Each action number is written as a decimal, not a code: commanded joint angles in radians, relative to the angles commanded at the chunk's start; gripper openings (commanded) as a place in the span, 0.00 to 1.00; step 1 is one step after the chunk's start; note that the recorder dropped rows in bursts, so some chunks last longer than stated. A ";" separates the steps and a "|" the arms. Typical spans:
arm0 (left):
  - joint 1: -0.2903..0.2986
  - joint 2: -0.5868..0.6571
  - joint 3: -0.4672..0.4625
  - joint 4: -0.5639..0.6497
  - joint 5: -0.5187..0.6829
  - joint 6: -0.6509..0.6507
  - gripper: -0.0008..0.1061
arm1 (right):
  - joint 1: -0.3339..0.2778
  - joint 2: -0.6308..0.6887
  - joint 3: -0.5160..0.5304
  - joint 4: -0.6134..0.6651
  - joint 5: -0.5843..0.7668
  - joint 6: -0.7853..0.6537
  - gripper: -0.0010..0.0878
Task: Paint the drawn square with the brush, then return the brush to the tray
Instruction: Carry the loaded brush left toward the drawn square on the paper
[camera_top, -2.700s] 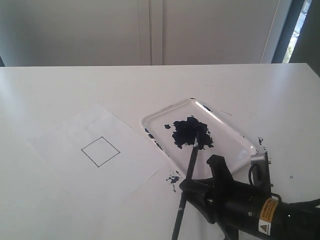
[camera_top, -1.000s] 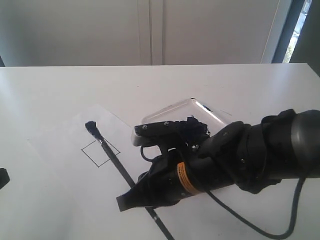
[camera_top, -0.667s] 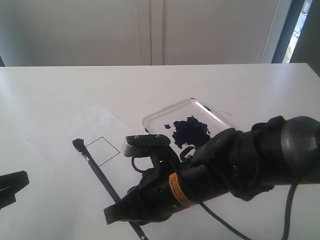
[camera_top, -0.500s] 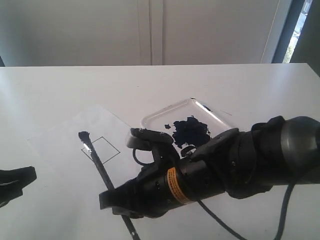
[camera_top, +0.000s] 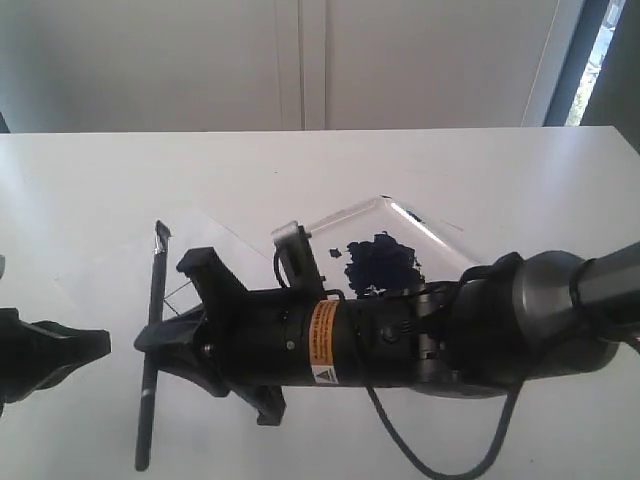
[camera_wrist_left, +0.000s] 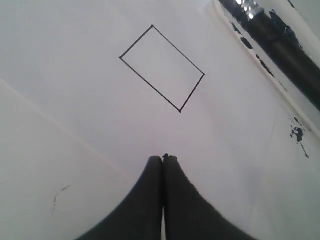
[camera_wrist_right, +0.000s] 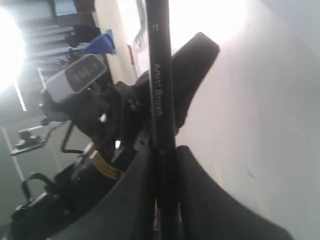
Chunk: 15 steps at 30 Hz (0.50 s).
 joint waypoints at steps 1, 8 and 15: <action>0.000 0.000 -0.009 -0.004 0.003 0.000 0.01 | 0.000 0.000 0.029 0.048 0.000 0.000 0.01; 0.000 0.000 -0.043 -0.007 0.032 0.008 0.01 | 0.000 0.000 0.158 0.169 -0.151 0.000 0.01; 0.000 0.048 -0.043 -0.050 0.045 0.057 0.01 | 0.084 0.000 0.158 0.244 -0.119 0.000 0.01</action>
